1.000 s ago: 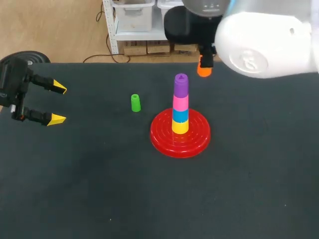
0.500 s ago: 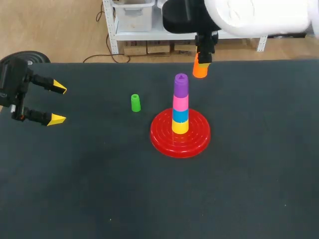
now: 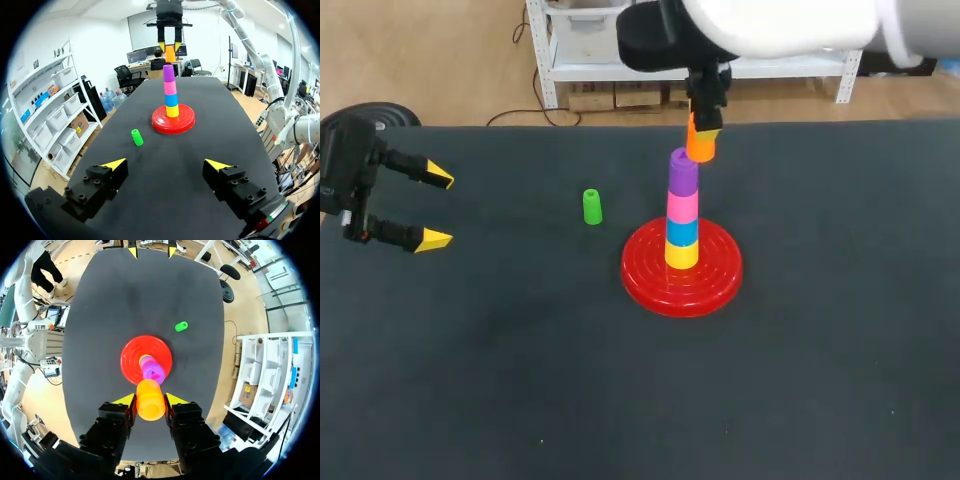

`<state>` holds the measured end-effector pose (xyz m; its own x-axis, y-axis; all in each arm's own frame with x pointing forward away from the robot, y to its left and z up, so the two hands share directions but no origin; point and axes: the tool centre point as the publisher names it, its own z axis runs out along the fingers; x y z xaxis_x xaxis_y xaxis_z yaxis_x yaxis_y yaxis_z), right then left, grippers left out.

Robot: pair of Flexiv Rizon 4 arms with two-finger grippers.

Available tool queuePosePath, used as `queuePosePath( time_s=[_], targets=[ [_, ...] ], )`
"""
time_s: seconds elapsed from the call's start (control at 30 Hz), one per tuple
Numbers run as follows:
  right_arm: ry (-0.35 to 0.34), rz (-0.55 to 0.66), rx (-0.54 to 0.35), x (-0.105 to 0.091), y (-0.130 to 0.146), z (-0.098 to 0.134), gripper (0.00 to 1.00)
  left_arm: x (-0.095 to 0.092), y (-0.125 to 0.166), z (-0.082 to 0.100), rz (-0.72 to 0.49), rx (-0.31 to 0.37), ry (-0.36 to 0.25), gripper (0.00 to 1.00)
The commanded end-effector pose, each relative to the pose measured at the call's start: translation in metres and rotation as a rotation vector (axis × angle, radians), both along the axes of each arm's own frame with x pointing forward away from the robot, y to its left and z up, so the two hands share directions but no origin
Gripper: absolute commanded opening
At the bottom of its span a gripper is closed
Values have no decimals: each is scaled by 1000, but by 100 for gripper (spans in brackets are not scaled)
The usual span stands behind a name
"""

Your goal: Pick up and stack the cylinders on the red base in this order: pink,purple,orange,green

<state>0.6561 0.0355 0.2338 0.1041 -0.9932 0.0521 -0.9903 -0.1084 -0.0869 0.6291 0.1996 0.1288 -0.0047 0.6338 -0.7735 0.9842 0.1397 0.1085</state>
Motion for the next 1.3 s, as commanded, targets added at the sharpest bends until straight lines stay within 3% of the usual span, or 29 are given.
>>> queuePosePath(
  time_s=[0.03,0.33,0.6,1.3],
  targets=[
    [4,-1,-2,7,3,-2,0,-1,0,-1,1,-2,-5,100],
    [6,4,-5,18,7,-3,0,-1,0,-1,1,-2,-5,100],
    [-8,29,-28,8,11,-12,0,-1,0,-1,1,-2,-5,100],
    [-1,60,-13,9,16,-13,0,-1,0,-1,1,-2,-5,100]
  ],
)
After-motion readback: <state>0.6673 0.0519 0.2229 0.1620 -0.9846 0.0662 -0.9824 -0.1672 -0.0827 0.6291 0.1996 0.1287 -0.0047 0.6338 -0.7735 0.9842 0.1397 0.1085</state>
